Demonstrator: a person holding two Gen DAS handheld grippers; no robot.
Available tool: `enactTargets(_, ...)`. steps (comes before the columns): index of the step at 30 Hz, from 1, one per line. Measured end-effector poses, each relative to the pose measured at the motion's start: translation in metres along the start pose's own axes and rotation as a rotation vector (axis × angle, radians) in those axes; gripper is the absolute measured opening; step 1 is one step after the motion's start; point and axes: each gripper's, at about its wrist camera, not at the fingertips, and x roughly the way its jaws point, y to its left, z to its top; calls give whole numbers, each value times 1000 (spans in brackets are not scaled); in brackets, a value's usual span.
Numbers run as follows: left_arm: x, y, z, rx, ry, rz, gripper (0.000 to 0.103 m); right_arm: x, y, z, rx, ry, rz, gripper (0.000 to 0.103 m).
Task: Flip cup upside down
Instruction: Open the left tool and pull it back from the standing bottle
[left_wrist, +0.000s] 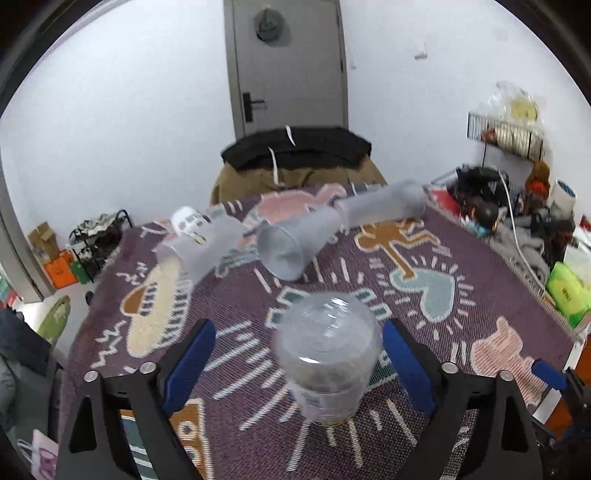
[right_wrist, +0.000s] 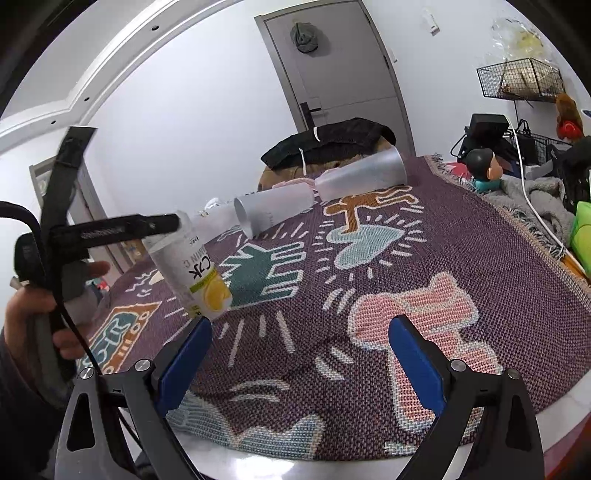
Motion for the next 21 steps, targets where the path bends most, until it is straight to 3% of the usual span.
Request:
enactTargets(7, -40, 20, 5, -40, -88, -6, 103, -7, 14, 11, -21, -1, -3, 97)
enactTargets(21, -106, 78, -23, -154, -224, -46, 103, -30, 41, 22, -91, -10, -32, 97)
